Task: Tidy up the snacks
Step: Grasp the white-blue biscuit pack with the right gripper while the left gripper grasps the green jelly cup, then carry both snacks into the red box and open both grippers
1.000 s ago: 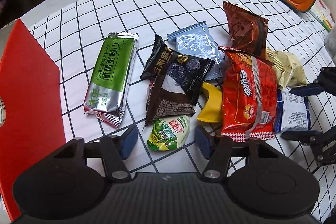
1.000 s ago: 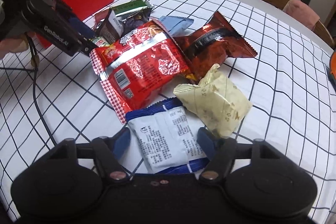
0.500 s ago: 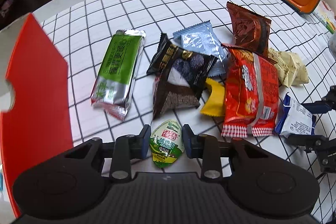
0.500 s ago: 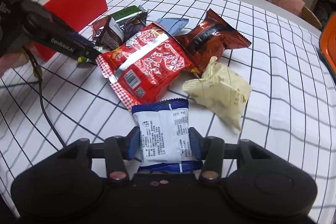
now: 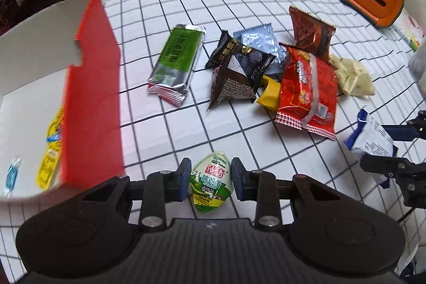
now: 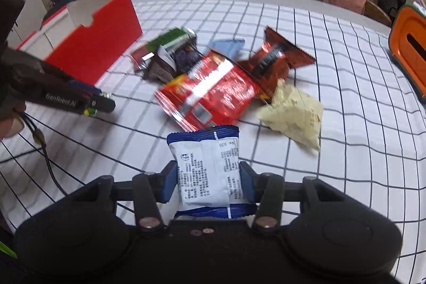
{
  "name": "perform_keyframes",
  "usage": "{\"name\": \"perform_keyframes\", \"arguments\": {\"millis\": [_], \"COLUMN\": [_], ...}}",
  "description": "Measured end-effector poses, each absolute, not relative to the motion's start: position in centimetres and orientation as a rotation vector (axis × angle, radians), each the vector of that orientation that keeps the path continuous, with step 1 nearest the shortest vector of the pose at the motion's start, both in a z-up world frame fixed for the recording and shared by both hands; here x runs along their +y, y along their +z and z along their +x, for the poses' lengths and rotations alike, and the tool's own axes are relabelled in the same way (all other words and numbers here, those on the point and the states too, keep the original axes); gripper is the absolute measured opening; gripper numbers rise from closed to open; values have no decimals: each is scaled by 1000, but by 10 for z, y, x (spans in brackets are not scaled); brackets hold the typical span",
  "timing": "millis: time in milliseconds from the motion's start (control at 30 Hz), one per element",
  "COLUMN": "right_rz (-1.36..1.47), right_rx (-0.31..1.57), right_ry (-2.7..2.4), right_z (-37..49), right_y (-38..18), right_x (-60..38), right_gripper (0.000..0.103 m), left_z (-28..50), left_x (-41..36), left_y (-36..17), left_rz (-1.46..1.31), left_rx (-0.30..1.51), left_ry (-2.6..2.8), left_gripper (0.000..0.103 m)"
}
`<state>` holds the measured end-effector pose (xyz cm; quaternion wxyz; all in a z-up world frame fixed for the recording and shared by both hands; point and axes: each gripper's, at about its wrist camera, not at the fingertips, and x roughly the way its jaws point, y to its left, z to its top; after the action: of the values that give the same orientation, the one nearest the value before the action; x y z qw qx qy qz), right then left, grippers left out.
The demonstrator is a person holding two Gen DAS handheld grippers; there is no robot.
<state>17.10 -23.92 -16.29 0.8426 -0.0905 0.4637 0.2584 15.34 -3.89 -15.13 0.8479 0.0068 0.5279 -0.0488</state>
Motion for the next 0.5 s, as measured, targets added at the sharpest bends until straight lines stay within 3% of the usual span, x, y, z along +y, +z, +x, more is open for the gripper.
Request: {"name": "perform_keyframes", "arguments": {"millis": [500], "right_rz": [-174], "right_rx": [845], "right_ry": [653], "right_z": [154], "right_y": [-104], "right_x": [-166], "right_gripper": [48], "left_z": [109], "left_x": [23], "left_y": [-83], "left_rz": [-38], "left_rx": [964], "left_ry": [-48], "left_gripper": [31]}}
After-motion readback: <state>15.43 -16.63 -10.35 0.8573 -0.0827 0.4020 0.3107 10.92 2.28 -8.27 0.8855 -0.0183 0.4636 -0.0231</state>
